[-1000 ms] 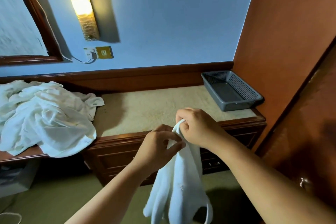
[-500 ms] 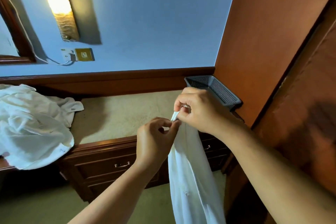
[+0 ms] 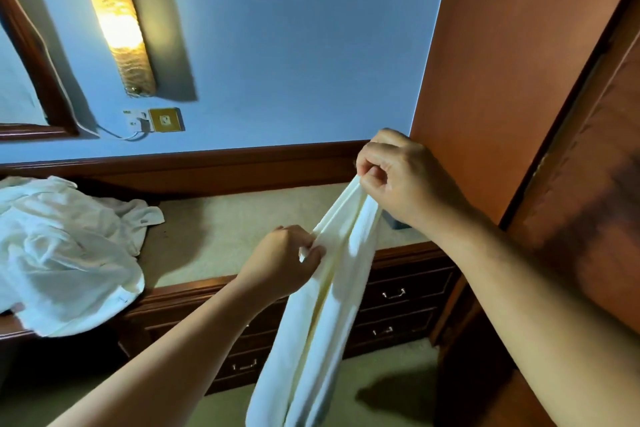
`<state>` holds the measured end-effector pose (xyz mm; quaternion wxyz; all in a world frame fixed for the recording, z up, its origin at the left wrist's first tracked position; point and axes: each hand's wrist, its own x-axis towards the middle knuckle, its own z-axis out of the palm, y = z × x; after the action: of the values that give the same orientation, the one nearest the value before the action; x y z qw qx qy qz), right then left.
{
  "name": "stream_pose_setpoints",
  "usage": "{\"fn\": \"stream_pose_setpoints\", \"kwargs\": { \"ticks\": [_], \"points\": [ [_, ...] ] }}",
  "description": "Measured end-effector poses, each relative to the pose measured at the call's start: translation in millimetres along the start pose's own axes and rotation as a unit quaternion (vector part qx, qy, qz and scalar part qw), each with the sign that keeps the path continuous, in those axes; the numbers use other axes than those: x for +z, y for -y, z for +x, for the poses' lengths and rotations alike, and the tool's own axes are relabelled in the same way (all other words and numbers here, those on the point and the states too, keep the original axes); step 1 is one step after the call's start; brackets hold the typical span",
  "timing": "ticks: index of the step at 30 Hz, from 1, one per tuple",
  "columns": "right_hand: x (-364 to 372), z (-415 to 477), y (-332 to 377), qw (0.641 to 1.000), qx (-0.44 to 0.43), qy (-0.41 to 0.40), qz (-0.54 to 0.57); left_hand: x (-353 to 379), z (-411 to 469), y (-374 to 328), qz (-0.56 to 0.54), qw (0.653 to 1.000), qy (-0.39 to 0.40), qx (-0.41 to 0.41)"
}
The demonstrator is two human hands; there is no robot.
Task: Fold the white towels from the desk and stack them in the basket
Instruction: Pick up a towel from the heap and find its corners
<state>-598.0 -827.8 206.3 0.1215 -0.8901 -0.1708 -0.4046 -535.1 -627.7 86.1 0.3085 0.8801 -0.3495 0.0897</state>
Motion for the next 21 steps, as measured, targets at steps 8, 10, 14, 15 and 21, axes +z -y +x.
{"fn": "stream_pose_setpoints", "kwargs": {
  "ticks": [8, 10, 14, 15, 21],
  "points": [
    [13.9, -23.4, -45.1, 0.982, 0.062, 0.158, -0.088, -45.3, 14.6, 28.4, 0.007, 1.0, -0.03, -0.007],
    [21.2, -28.9, -45.0, 0.946, 0.125, 0.267, -0.139, -59.4, 21.6, 21.1, -0.025, 0.999, -0.045, 0.014],
    [40.9, -30.3, -33.0, 0.916, 0.177, 0.349, -0.09, -70.2, 28.0, 2.5, -0.078, 0.996, -0.042, 0.019],
    [46.4, -29.4, -28.3, 0.918, 0.2, 0.34, -0.03, -71.2, 29.1, -1.1, -0.087, 0.995, -0.035, 0.016],
    [62.7, -20.8, 8.4, 0.852, 0.302, 0.25, 0.345, -76.6, 30.6, -16.7, -0.281, 0.958, 0.052, -0.015]
  ]
}}
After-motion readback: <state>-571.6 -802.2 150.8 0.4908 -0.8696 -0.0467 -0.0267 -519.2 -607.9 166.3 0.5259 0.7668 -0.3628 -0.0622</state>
